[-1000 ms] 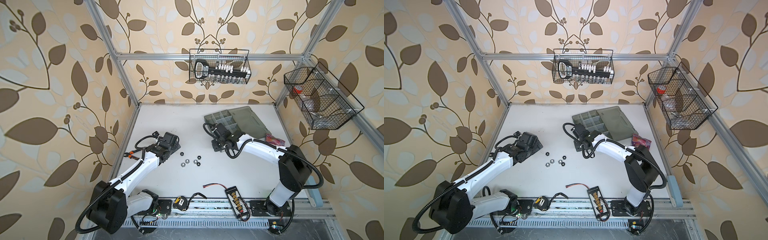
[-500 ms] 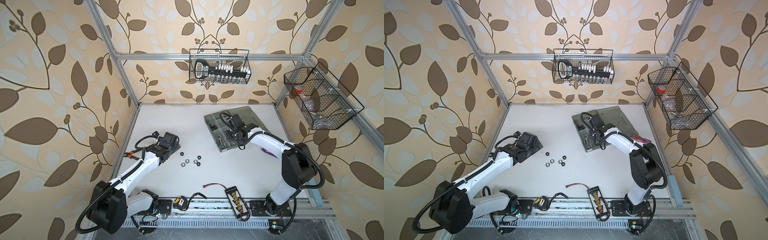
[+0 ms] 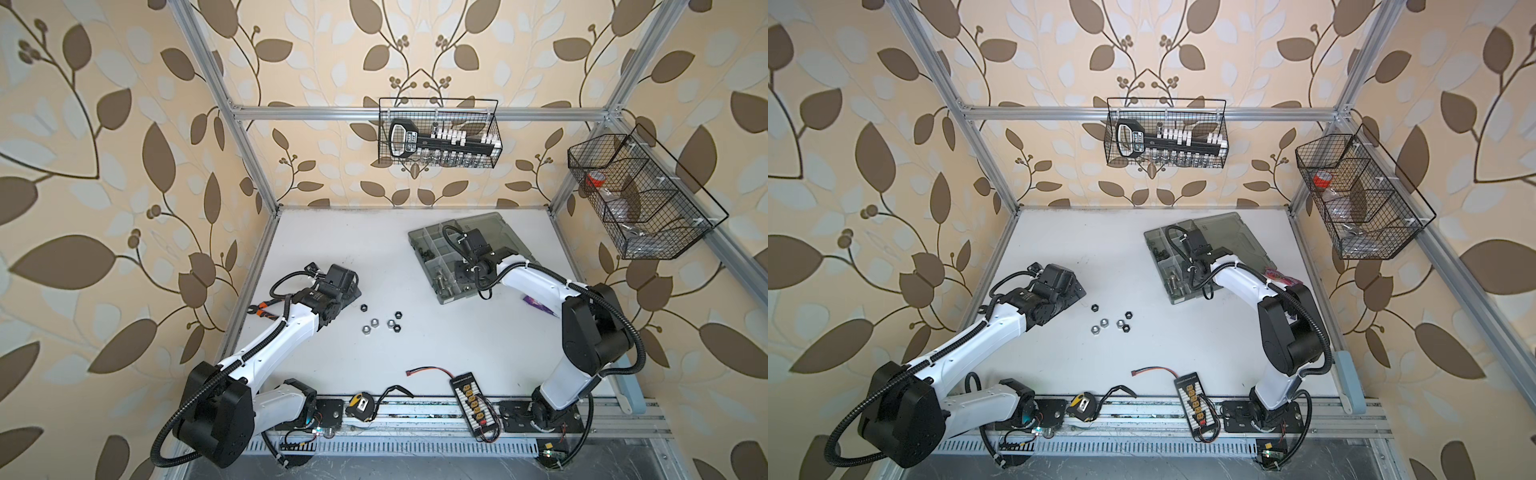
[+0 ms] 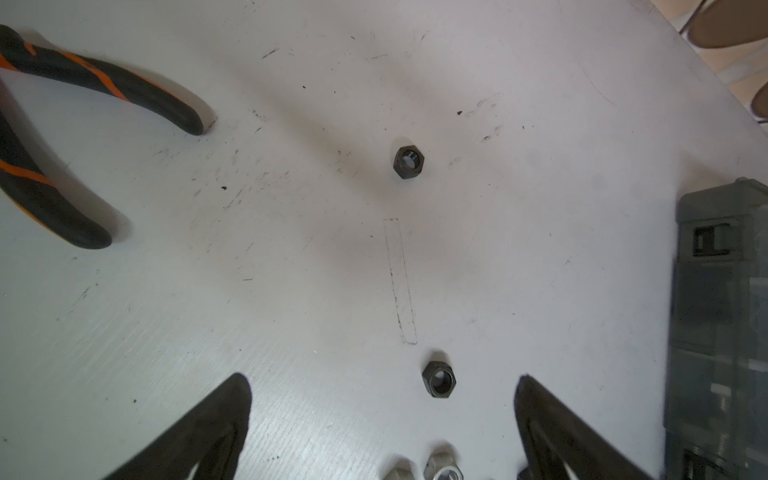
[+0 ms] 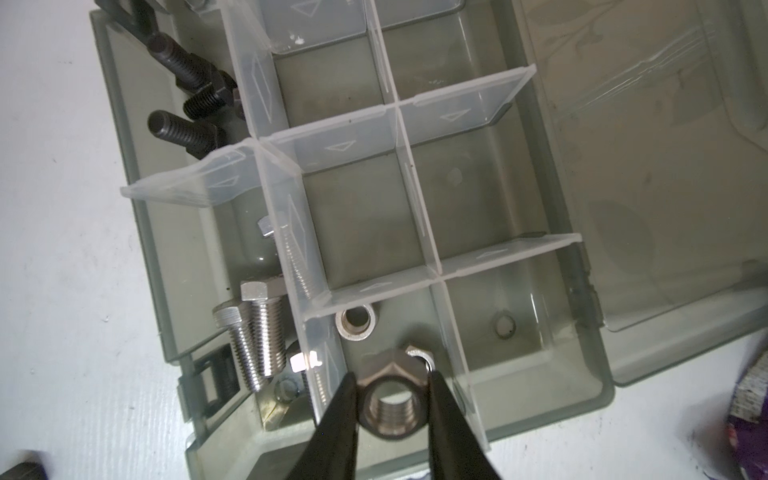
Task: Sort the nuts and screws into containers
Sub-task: 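Carry the silver nut into the middle compartment and open the right gripper, then move the right gripper over the nuts while the left arm shifts slightly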
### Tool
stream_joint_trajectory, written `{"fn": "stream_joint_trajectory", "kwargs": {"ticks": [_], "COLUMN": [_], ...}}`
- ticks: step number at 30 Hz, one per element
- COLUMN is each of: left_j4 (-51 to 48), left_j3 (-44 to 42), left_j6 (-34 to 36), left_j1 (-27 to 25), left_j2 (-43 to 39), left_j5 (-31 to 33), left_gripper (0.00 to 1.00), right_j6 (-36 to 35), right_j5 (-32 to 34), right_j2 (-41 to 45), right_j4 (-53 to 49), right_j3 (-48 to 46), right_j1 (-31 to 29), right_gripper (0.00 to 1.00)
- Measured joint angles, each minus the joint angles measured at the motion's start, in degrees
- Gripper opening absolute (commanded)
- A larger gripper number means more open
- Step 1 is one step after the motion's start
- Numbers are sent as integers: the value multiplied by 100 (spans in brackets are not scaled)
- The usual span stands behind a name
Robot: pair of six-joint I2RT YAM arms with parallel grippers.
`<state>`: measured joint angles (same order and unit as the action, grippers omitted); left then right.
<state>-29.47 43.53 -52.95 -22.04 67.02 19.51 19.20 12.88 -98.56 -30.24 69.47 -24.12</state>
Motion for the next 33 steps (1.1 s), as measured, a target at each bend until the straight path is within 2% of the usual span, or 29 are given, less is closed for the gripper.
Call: {"fn": "stream_joint_trajectory", "kwargs": {"ticks": [5,19,25,33], "left_j4": [0,0,0,-4], "left_j3": [0,0,0,0], "left_j6": [0,0,-2,-26], "left_j1": [0,0,0,0], "left_j2": [0,0,0,0], "left_j5": [0,0,0,4], "left_gripper": [99,99,99,99], "right_j6": [0,-13,-15,66], "right_j5": [-2,-70,-22,-122], "right_j2": [-31,175,562,175], "right_j4": [9,46,127,157], "right_j3": [-17,-52,-52,35], "right_j1": [0,-114,-789,-2175], "right_gripper": [37,39,39,39]}}
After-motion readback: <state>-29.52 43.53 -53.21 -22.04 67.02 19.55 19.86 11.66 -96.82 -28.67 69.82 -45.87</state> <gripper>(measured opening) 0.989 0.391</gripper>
